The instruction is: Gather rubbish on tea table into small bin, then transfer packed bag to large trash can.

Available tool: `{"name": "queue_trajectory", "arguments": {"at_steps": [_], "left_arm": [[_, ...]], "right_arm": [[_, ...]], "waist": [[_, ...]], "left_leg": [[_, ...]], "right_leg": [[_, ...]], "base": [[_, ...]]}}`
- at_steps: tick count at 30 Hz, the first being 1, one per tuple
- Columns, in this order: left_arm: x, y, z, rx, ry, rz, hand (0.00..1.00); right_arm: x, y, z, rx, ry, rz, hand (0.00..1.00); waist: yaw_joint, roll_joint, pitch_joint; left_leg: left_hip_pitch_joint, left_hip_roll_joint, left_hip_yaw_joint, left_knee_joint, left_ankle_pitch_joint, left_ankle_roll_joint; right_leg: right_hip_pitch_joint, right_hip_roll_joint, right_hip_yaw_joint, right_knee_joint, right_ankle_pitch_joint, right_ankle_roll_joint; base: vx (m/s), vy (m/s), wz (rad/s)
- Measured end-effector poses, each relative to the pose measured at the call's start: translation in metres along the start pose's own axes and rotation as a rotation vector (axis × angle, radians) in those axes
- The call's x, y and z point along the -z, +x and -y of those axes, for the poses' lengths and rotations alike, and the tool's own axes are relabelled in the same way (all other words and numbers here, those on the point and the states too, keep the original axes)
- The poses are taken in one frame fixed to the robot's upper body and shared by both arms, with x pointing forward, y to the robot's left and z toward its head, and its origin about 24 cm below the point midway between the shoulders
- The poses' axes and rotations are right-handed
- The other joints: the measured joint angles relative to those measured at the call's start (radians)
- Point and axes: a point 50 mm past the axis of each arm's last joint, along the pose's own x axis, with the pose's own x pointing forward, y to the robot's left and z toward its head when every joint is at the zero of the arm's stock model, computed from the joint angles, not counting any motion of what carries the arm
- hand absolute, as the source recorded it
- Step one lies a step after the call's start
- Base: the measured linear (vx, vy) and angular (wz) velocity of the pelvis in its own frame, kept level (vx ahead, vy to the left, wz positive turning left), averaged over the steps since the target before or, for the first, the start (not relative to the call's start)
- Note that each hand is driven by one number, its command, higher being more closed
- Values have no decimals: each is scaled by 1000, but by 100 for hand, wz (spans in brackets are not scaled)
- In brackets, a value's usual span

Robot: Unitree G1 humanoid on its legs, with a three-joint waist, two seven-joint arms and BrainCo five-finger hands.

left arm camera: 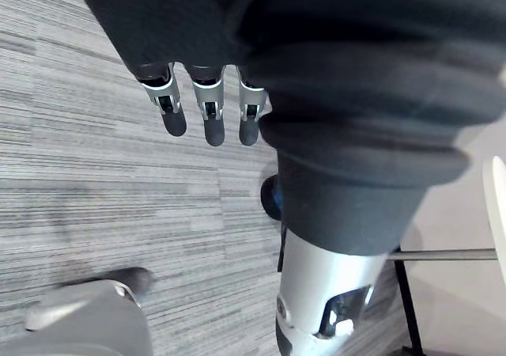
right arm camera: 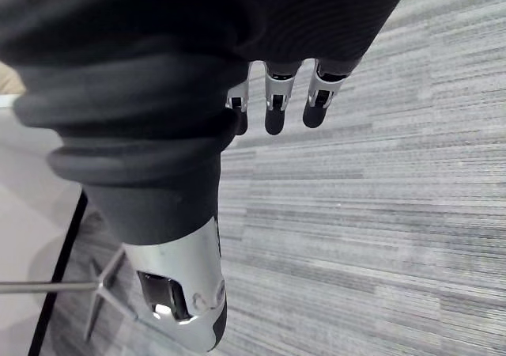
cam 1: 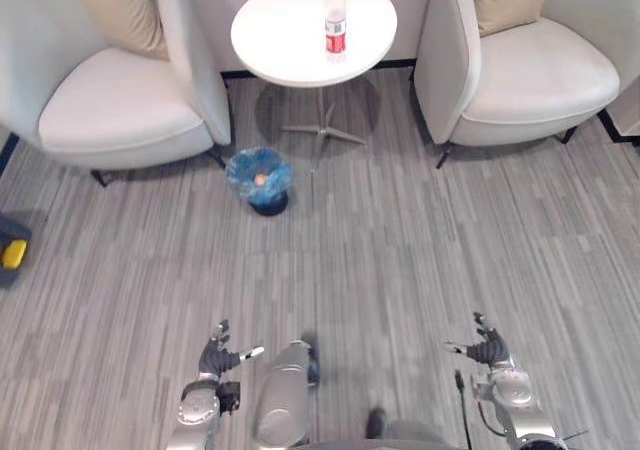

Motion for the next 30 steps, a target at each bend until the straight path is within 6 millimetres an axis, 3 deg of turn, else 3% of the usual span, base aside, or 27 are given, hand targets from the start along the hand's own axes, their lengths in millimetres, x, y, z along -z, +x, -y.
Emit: {"name": "queue_trajectory", "arguments": {"at_steps": [1, 2, 4, 6, 7, 8, 9, 10, 11, 12, 13, 14, 15, 16, 17, 19, 21, 22, 23, 26, 27, 28, 30], "left_arm": [[0, 0, -1, 1, 5, 0, 0], [-1, 1, -3, 0, 17, 1, 0], [-1, 1, -4, -1, 32, 1, 0], [-8, 4, -5, -5, 31, 23, 0], [-13, 9, -4, -3, 24, 36, 0], [-15, 10, -4, -5, 25, 41, 0], [-15, 10, -5, -10, 27, 41, 0], [-15, 11, -5, -13, 27, 39, 0], [-13, 10, -4, -12, 27, 33, 0], [-10, 10, 1, -4, 15, 18, 0], [-10, 10, 1, -4, 14, 18, 0], [-10, 11, 3, -1, 11, 16, 0], [-9, 10, 7, 5, -2, 11, 0], [-7, 9, 9, 11, -8, 4, 0], [-7, 9, 11, 15, -10, 3, 0], [-7, 9, 15, 23, -21, 4, 0], [-10, 10, 16, 25, -20, 11, 0], [-7, 9, 19, 34, -18, 4, 0], [-8, 9, 21, 44, -15, 5, 0], [-9, 13, 14, 24, -6, 1, 0], [-8, 12, 14, 23, -6, -2, 0], [0, 8, 12, 20, -5, -27, 0], [12, 1, 8, 11, 3, -64, 0]], "right_arm": [[1, -1, -2, -5, 2, -6, 0], [5, -1, -7, -16, -4, -20, 0], [7, -3, -13, -46, -35, -27, 0], [5, -4, -19, -80, -63, -12, 0], [3, -2, -20, -81, -64, -8, 0], [6, -3, -19, -80, -65, -16, 0], [8, -4, -18, -78, -65, -24, 0], [15, -7, -16, -73, -68, -47, 0], [22, -10, -15, -71, -69, -67, 0], [29, -13, -11, -68, -83, -92, 0], [23, -10, -12, -74, -81, -72, 0], [19, -9, -11, -73, -80, -52, 0], [13, -9, -11, -78, -87, -25, 0], [10, -9, -14, -84, -83, -9, 0], [9, -9, -15, -86, -79, -7, 0], [3, -7, -15, -74, -59, 15, 0], [-2, -6, -11, -49, -47, 34, 0], [0, -6, -4, -35, -60, 32, 0], [3, -6, 0, -27, -69, 20, 0], [7, -6, -7, -36, -49, -14, 0], [7, -5, -7, -34, -48, -12, 0], [1, -2, -7, -30, -45, 2, 0], [-2, -1, -9, -34, -44, 10, 0]], "waist": [[-8, -10, 7], [-15, -14, 12], [-28, -2, 14], [-32, 12, 12], [-46, 26, 18], [-69, 35, 19], [-79, 35, 18], [-86, 32, 17], [-87, 32, 7], [-81, 61, -11], [-74, 60, -15], [-79, 62, -14], [-74, 58, -8], [-62, 54, -1], [-54, 50, 2], [-30, 32, 9], [-26, 46, 5], [-32, 88, -3], [-33, 120, -2], [-28, 42, 12], [-27, 40, 13], [-25, 38, 14], [-28, 34, 14]], "left_leg": [[53, -17, 5, 1, -39, 13], [135, -30, 4, -1, -83, 24], [253, -30, 2, -36, -118, 32], [383, -25, -12, -124, -143, 34], [429, -15, -42, -155, -147, 30], [464, -3, -77, -177, -149, 25], [480, 1, -102, -183, -154, 15], [507, 7, -140, -184, -177, -29], [517, 16, -159, -174, -192, -53], [513, 56, -191, -131, -197, -76], [450, 70, -187, -21, -167, -124], [406, 72, -179, 72, -136, -136], [308, 97, -145, 280, -44, -126], [253, 140, -84, 415, -68, -103], [238, 152, -65, 442, -82, -91], [169, 159, -4, 356, -119, -113], [116, 157, 57, 152, -97, -125], [105, 165, 96, -30, 53, -119], [100, 178, 113, -68, 93, -29], [140, 79, 119, -99, 57, -12], [141, 76, 119, -93, 49, -11], [158, 68, 118, -68, -10, -13], [210, 57, 121, -80, -35, -7]], "right_leg": [[-64, -23, 21, 194, 71, 105], [-141, -39, 23, 416, 61, 107], [-212, -44, -12, 518, 26, 44], [-343, -36, -92, 437, -10, -15], [-393, -8, -122, 275, -13, -20], [-418, 28, -103, 73, 6, -11], [-427, 49, -74, -30, 34, -3], [-425, 77, -13, -189, 166, 0], [-413, 87, 3, -218, 262, 2], [-390, 108, -20, -219, 287, -29], [-377, 111, -54, -222, 271, -54], [-359, 111, -73, -235, 262, -62], [-291, 107, -89, -282, 250, -71], [-204, 109, -95, -327, 242, -83], [-165, 107, -96, -345, 240, -86], [-61, 82, -101, -407, 238, -83], [-28, 70, -123, -430, 208, -54], [-8, 88, -142, -429, 160, -20], [1, 110, -148, -425, 133, -6], [7, 12, -143, -354, 56, 23], [2, 8, -142, -338, 49, 25], [-37, -15, -120, -200, 25, 39], [-104, -40, -86, 6, 40, 65]], "base": [[664, 231, -6], [526, 160, 2], [627, 143, 0], [644, 74, 13], [686, -27, 71], [582, -62, 89], [700, -110, 110], [473, -124, 98], [606, -176, 113], [617, -199, 85], [608, -200, 75], [554, -203, 63], [506, -185, 53], [580, -179, 39], [533, -118, 19], [418, -31, 6], [329, 77, 9], [340, 119, 28], [314, 132, 51], [257, 106, 41], [206, 70, 12], [195, 76, -10], [234, 76, -2]]}}
